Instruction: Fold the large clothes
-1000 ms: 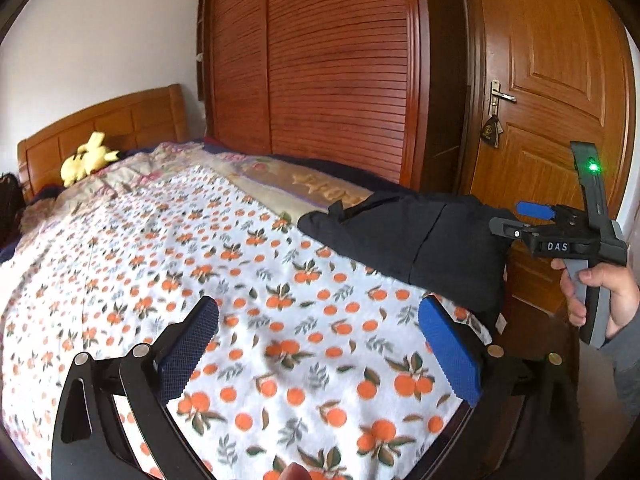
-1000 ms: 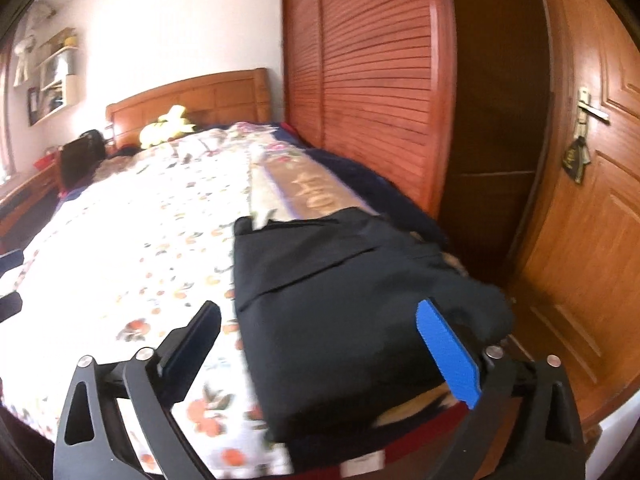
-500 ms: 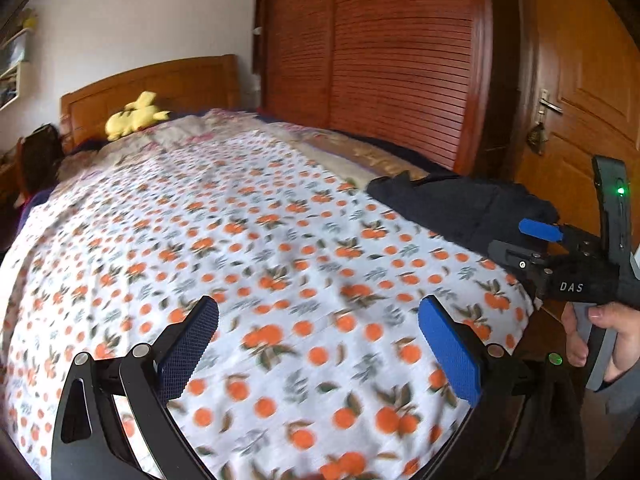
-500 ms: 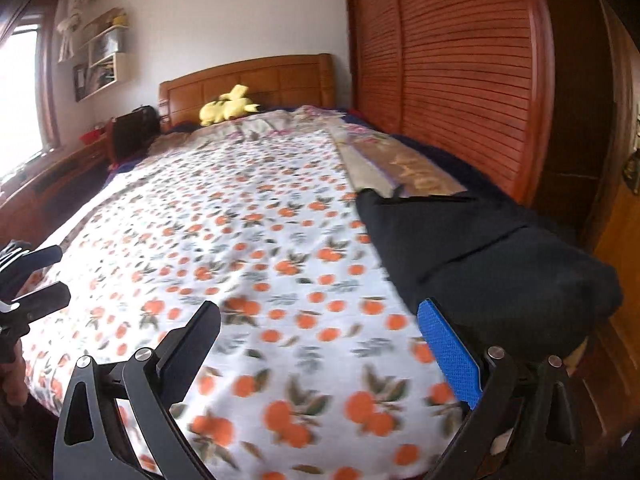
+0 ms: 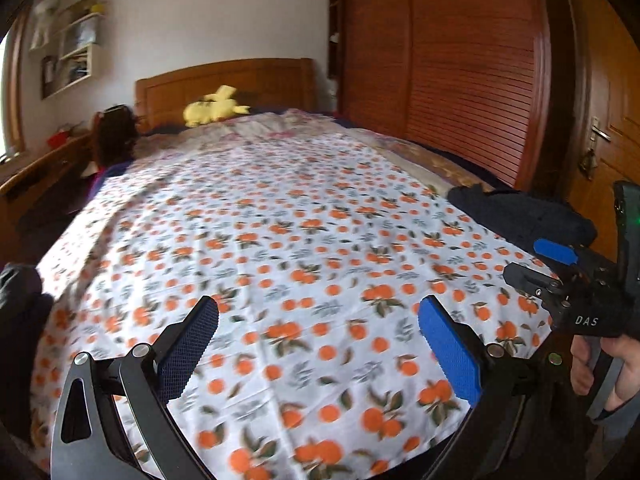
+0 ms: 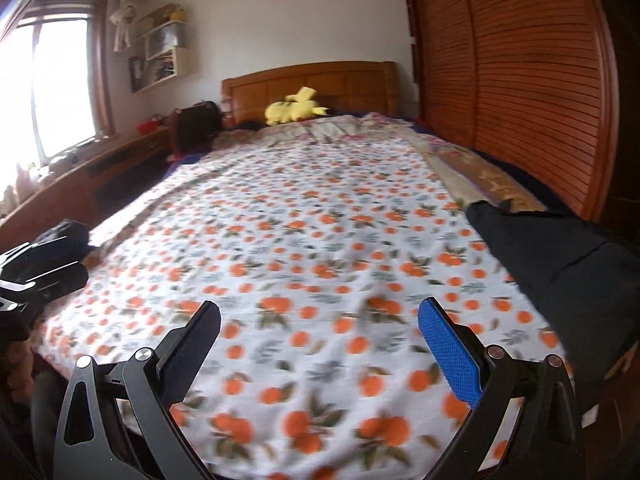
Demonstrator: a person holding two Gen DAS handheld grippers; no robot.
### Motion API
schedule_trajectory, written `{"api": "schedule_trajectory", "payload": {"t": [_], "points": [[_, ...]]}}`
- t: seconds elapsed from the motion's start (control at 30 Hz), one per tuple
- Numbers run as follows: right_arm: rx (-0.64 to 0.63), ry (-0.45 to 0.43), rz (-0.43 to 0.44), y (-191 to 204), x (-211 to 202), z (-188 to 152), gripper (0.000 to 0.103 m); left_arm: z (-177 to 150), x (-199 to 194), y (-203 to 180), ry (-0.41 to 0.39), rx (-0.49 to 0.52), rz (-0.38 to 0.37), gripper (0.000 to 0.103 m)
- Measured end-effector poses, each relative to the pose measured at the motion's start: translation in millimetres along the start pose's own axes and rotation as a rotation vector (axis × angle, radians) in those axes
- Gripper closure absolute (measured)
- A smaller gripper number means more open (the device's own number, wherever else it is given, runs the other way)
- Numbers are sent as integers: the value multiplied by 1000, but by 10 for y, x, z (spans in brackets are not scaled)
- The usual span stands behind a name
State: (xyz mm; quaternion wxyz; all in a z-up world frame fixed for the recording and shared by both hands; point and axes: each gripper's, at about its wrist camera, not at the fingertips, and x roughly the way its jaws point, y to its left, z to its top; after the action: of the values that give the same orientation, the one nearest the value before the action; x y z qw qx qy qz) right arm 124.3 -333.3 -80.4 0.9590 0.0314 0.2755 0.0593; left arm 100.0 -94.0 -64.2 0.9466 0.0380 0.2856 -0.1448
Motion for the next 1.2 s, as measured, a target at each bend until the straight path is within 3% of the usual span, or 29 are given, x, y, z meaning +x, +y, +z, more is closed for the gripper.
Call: {"api": "schedule_trajectory", "payload": {"t": [0.27, 0.6, 0.9, 1.2], "points": [[-37, -31, 89, 585, -150, 63, 7, -85, -534, 331, -49, -41, 92, 2], [-64, -107, 173, 1086, -507, 271, 7, 68, -1252, 588, -164, -85, 188, 2], [-77, -206, 147, 1307, -840, 426, 7, 89, -1597, 705, -218, -126, 245, 2], [-77, -232, 131, 1321, -895, 430, 7, 33, -1613, 726, -215, -135, 254, 2]]}}
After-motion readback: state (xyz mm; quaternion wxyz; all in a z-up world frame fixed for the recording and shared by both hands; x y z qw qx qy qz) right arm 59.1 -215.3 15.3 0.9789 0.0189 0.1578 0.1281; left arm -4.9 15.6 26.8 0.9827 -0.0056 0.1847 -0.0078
